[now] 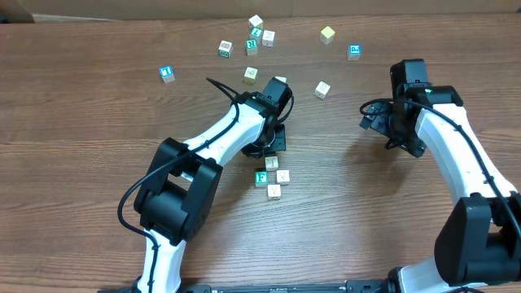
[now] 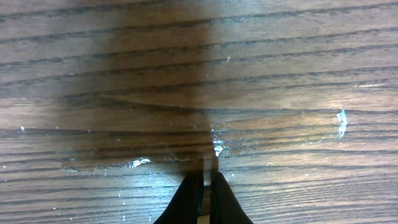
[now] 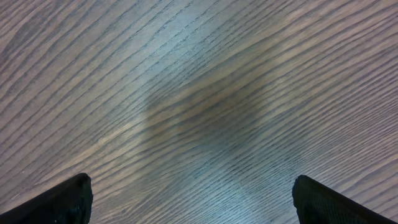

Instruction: Form a circle

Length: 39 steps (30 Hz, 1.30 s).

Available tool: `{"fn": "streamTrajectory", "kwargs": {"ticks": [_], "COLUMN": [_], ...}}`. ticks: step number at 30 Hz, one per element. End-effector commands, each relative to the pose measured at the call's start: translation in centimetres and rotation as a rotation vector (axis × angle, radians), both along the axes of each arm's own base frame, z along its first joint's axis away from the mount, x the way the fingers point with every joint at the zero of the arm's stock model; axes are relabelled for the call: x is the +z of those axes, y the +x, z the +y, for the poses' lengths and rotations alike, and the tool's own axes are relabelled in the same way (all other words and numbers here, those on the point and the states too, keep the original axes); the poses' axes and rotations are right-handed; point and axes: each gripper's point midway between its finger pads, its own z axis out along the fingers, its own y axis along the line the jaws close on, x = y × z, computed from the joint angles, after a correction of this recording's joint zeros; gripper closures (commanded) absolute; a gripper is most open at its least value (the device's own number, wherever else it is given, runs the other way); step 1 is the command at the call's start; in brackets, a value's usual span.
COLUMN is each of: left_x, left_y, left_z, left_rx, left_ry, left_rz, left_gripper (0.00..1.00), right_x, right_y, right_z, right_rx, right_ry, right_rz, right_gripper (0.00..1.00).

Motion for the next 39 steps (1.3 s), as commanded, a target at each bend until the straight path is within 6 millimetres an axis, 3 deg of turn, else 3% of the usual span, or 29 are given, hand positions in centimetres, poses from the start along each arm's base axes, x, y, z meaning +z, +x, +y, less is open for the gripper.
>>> {"fn": "streamTrajectory", "kwargs": {"ticks": [1,39], "left_x": [-0.58,-0.63], "left_y": [-0.97,-1.61], "left_z": [-0.14,-0.10], "left_rx": [-0.019,-0.026], "left_ry": [0.001,0.012], "left_rz": [0.033,0.051], "left_gripper": [0.96,0.96], "right_x": [0.99,0.99], "right_y": [0.39,0.39], "right_z": [-0.31,-0.31], "right_rx": [-0.007,-0.007], "right_ry": [-0.010,-0.010], "right_rz": [-0.032,-0.032], "right_gripper": [0.00,0.00]}}
